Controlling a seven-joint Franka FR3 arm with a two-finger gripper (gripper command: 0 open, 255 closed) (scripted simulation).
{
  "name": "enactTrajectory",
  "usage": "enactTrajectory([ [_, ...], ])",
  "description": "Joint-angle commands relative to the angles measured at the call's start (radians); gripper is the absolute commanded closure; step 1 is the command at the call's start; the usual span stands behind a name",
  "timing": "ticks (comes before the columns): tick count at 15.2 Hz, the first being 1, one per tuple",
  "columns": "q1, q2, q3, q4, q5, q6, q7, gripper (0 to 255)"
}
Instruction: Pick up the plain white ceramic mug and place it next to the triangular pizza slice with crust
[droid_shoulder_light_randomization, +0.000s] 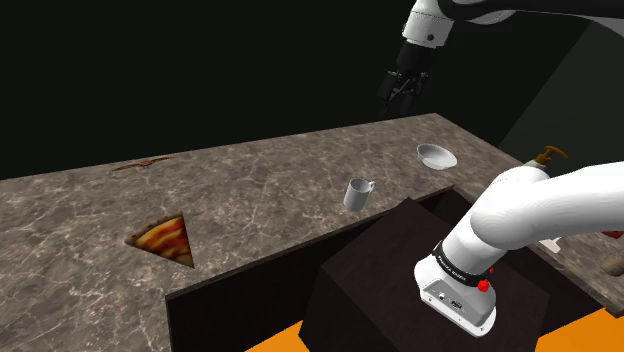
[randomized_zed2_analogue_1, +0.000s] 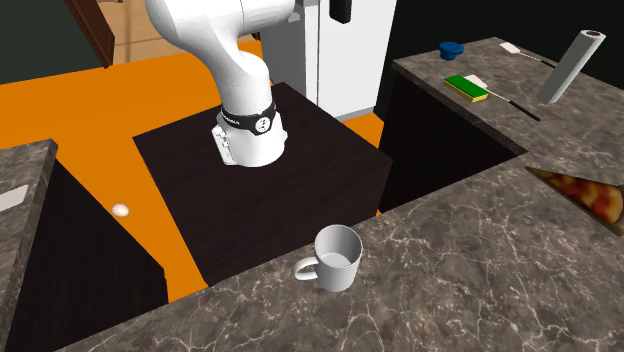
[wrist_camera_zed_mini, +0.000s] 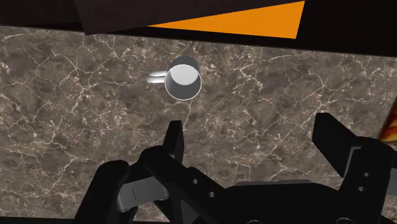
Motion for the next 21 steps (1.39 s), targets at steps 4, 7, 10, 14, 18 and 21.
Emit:
enactTrajectory([
  [4,0.001,0.041,0.001,-0.068,-0.009,0.090,-0.016,0],
  [7,0.001,0.096,0.002,-0.127,-0.018,0.184,-0.030,0],
  [10,0.000,0.164,0.003,-0.176,-0.028,0.282,-0.043,0],
  [14,-0.003,0.277,0.004,-0.225,-0.043,0.418,-0.058,0],
  [18,-0.008,0.415,0.005,-0.252,-0.062,0.557,-0.069,0],
  [21,-0.013,0.532,0.005,-0.258,-0.080,0.661,-0.073,0],
])
